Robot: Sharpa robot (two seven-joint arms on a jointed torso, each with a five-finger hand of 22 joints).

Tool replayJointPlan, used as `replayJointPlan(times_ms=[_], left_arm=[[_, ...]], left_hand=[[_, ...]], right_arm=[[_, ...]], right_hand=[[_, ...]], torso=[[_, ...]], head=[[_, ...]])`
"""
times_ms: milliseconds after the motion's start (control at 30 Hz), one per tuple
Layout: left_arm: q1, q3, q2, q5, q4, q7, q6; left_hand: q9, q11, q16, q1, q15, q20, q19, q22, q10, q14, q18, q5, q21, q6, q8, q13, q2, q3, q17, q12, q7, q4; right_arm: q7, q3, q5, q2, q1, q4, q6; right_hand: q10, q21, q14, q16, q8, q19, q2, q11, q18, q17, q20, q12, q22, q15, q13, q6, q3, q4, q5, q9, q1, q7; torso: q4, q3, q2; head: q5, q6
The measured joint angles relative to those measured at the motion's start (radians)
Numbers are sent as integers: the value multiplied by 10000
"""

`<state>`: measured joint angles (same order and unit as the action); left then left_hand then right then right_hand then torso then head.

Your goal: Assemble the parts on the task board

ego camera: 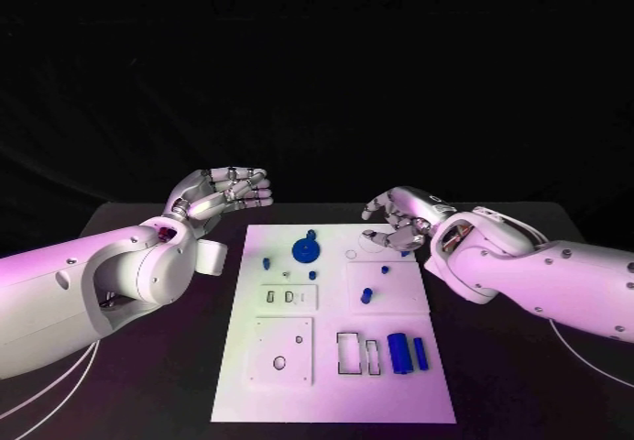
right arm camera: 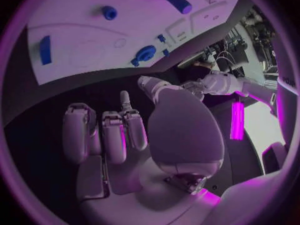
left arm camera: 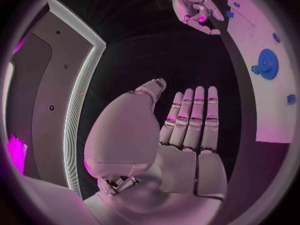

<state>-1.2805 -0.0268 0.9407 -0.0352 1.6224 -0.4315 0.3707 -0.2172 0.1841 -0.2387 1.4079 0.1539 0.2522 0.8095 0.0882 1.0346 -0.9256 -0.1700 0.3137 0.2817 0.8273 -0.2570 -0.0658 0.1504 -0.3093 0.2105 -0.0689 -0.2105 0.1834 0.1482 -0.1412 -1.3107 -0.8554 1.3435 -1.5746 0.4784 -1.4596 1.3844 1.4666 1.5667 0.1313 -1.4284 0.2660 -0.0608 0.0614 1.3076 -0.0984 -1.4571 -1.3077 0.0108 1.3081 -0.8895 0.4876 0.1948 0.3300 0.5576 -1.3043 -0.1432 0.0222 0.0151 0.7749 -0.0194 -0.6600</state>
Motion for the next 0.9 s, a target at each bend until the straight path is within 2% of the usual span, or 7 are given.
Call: replayJointPlan(times_ms=[67, 133, 300, 433, 600, 900], left_arm=[[4, -4, -25, 0, -21, 0, -5], [13, -12, -52, 0, -32, 0, -16], [29, -31, -71, 0, -72, -6, -52], [43, -41, -88, 0, -97, -7, -73], [53, -44, -94, 0, -136, -9, -94], [63, -48, -96, 0, -157, -10, -119]], left_hand=[[0, 0, 0, 0, 0, 0, 0, 0, 0, 0, -1, 0, 0, 0, 0, 0, 0, 0, -1, 0, 0, 0], [0, 0, 0, 0, 0, 0, 0, 0, 0, 0, -1, 0, 0, 0, 0, 0, 0, 0, -1, 0, 0, 0], [0, 0, 0, 0, 0, 0, 0, 1, 0, 0, -1, 0, 0, 0, 0, 0, 0, 0, -1, 0, 0, 0], [0, 0, 0, 0, 0, 0, 0, 0, 0, 0, -1, 0, 0, 0, 0, 0, 0, 0, 1, 0, 0, 0], [0, 0, 0, 0, 0, 0, 0, -9, 1, 0, -1, 0, 0, 0, 0, 0, 0, 0, 11, 0, 0, 0], [0, 0, 0, 0, 0, 0, 0, -8, 1, 0, -1, 0, 0, 0, 0, 0, 0, 0, 10, 0, 0, 0]], right_arm=[[-464, 0, 465, -448, 37, -21, -297], [-821, -5, 715, -763, 49, -21, -561], [-1584, -19, 1052, -1253, 44, 253, -1094], [-1893, -30, 1164, -1468, -17, 589, -1270], [-2100, -47, 1241, -1490, -209, 897, -1381], [-2186, -54, 1277, -1050, -515, 1469, -1367]], right_hand=[[0, 0, 0, 0, 0, 0, 108, 0, 0, 0, 0, 21, 0, 0, 0, 0, 141, -248, 147, -47, -181, 0], [0, 0, 0, 0, 0, 0, 147, 0, 0, 0, 0, 21, 1, 0, 0, -15, 194, -414, 62, -89, -295, -15], [0, 0, 0, 0, 0, 0, 171, 0, 0, -1, 0, 21, 1, 0, -1, -36, 232, -529, -27, -114, -320, -36], [0, 0, 0, 0, 0, 0, 171, 0, 0, -1, 0, 21, 1, 0, -1, -36, 189, -572, -144, -170, -320, -36], [0, 0, 0, 0, 0, 0, 171, 0, 1, -1, 0, 21, 2, 0, -2, -36, 100, -661, -191, -230, -319, -36], [37, 0, 0, 0, -42, -1, 212, -36, 0, -2, 0, 21, 3, 0, -3, -2, 8, -691, -229, -275, -278, -70]], torso=[[-27, 12, -20], [-47, 32, -43], [-91, 70, -96], [-121, 97, -139], [-140, 128, -159], [-136, 112, -157]], head=[[-59, 10], [-125, 13], [-199, -37], [-214, -78], [-130, -105], [-128, -147]])
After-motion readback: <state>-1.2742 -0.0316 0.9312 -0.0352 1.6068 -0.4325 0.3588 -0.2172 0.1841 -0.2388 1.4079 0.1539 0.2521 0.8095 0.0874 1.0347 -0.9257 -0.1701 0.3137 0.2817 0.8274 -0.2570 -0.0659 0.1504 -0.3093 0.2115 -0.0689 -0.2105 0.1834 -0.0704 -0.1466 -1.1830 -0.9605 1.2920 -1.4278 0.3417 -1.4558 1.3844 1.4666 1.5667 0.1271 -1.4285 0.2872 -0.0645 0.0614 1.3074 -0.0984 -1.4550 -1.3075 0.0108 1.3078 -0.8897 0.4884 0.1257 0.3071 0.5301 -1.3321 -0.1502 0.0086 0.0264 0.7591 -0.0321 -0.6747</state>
